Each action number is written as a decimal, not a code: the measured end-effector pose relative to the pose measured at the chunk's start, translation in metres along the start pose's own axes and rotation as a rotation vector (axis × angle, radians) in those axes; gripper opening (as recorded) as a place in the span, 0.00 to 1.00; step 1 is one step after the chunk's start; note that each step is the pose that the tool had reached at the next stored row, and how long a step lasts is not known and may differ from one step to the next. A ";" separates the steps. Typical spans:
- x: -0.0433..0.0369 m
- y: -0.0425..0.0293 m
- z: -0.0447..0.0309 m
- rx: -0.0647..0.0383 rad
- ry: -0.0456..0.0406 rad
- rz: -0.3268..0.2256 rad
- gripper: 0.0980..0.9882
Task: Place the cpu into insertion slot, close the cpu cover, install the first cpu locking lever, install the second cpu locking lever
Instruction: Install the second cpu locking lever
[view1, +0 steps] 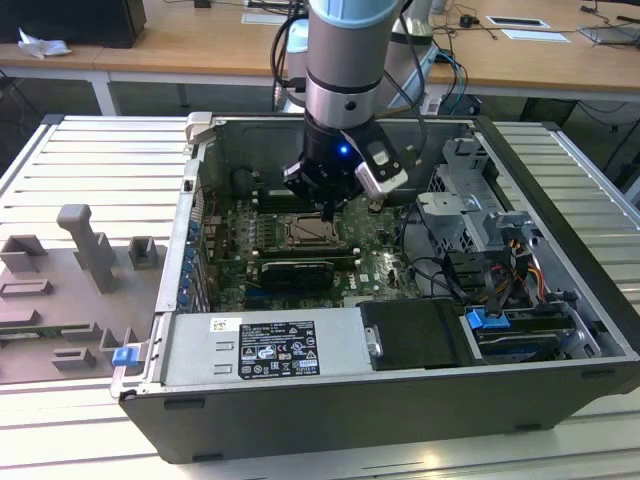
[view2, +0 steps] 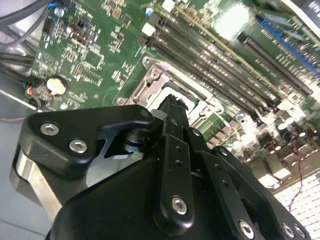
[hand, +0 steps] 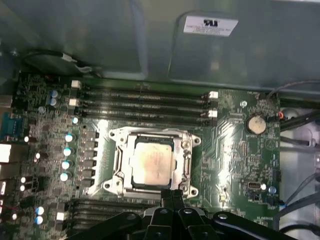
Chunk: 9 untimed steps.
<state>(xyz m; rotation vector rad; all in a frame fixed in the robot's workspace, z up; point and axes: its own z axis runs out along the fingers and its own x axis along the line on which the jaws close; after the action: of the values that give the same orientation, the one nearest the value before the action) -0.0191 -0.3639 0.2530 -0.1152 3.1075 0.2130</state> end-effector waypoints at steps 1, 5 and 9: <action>0.0000 -0.0008 0.0002 -0.003 -0.0002 0.000 0.01; 0.0007 -0.0077 0.0041 -0.008 -0.0006 0.000 0.01; 0.0019 -0.0153 0.0113 -0.008 0.0003 -0.001 0.01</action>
<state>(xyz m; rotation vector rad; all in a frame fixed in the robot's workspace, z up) -0.0196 -0.3776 0.2397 -0.1162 3.1071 0.2256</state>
